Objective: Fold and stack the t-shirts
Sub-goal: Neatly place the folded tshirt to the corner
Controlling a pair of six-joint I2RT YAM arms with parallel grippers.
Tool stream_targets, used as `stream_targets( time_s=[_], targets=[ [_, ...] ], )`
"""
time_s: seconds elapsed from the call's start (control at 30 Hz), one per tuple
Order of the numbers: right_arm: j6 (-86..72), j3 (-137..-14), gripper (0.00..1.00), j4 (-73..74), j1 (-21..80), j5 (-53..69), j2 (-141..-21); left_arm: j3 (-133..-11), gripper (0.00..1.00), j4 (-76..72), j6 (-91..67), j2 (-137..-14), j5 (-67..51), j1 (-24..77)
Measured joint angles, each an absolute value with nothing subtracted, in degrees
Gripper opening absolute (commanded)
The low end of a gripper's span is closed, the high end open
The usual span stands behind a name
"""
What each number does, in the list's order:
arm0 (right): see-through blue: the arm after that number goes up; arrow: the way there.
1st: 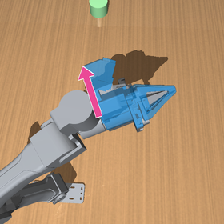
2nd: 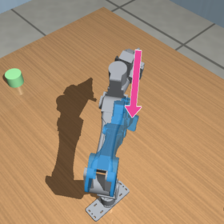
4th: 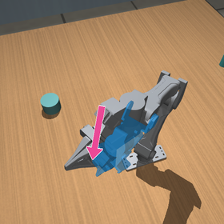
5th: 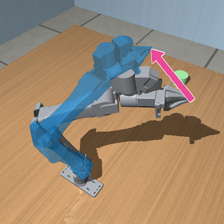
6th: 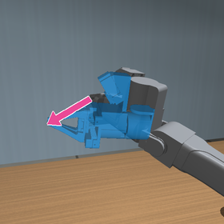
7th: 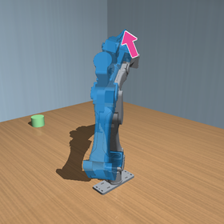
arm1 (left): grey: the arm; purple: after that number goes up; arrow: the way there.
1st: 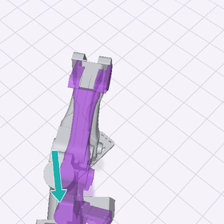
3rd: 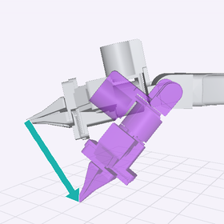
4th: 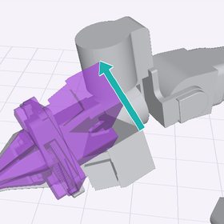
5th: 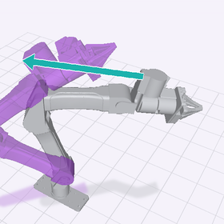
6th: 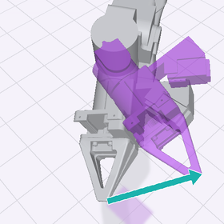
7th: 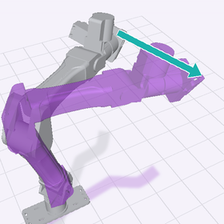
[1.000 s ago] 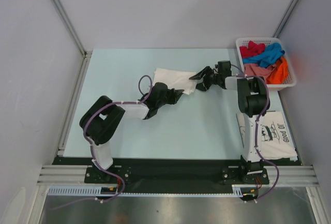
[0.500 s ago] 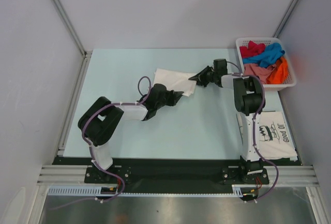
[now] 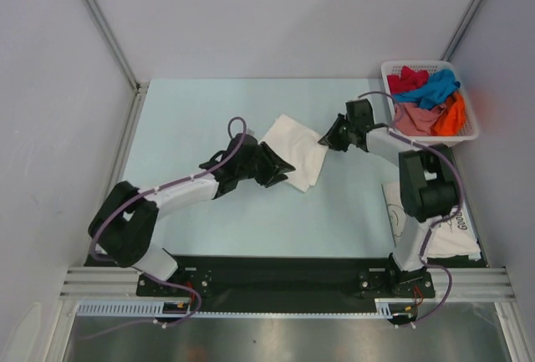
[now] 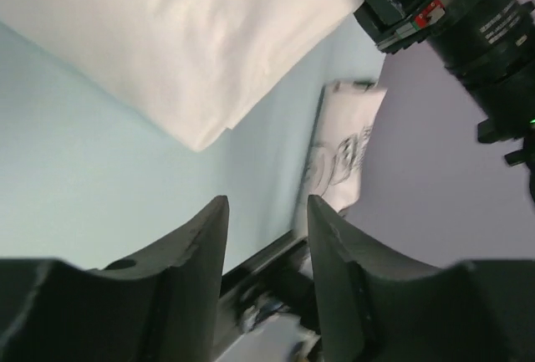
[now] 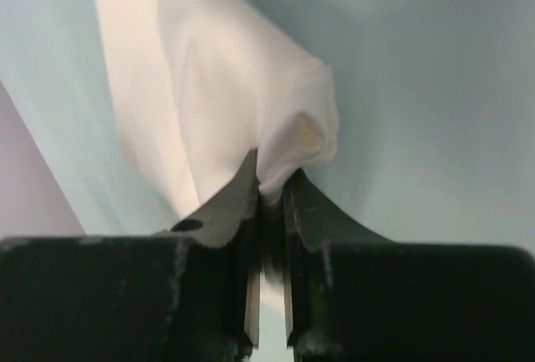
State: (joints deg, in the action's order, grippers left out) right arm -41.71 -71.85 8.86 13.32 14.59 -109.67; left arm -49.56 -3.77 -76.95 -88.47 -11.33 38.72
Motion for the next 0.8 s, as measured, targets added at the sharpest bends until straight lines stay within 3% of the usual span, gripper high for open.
stream_targets(
  time_s=[0.37, 0.57, 0.8],
  targets=[
    [-40.9, -50.6, 0.0, 18.6, 10.0, 0.2, -82.5, -52.4, 0.48, 24.8, -35.2, -77.4, -19.9, 41.1],
    [-39.4, -47.6, 0.0, 26.1, 0.9, -4.7, -71.2, -53.2, 0.48, 27.5, -27.0, -67.9, -23.2, 35.8],
    [-35.8, -48.5, 0.0, 31.6, -13.5, -6.0, -69.2, -53.3, 0.48, 25.6, -25.9, -70.1, -27.8, 33.6]
  ],
)
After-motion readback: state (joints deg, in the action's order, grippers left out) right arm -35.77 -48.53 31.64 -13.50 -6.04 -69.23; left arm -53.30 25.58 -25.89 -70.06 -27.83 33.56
